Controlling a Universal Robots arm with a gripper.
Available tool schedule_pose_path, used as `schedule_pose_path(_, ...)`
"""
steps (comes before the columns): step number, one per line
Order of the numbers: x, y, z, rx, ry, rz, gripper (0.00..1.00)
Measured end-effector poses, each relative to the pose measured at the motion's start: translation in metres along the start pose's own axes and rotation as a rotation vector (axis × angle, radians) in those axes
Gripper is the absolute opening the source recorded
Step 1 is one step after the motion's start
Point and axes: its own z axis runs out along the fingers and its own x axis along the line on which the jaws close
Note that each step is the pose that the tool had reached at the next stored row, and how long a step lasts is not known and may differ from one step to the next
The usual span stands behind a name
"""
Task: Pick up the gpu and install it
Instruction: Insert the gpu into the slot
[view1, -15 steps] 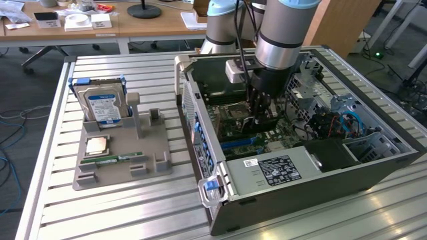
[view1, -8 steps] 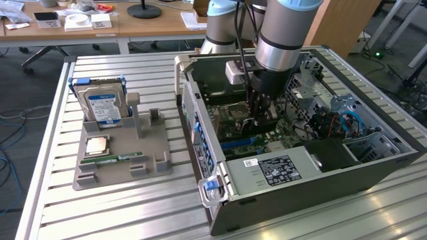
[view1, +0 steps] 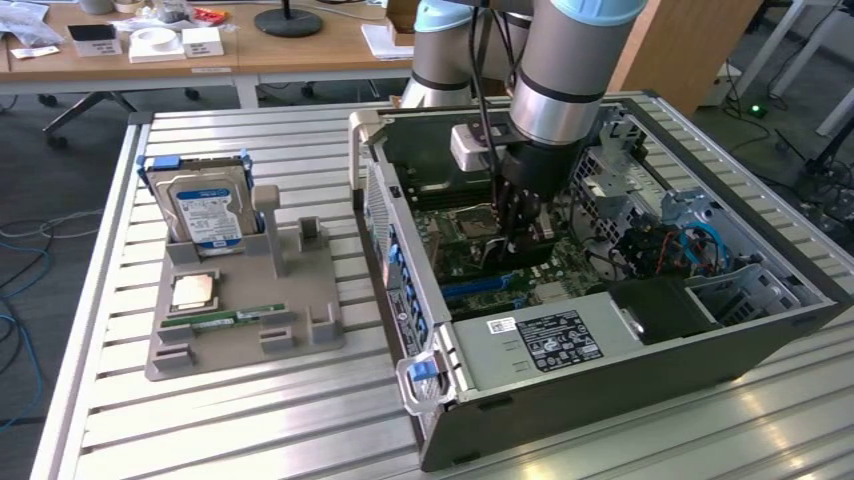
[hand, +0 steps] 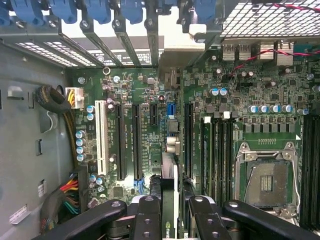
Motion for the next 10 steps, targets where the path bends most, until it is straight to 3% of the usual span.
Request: schedule_pose_path(10, 0.0000, 0.0000, 0.0008, 0.0001, -0.0002, -0.016, 0.26)
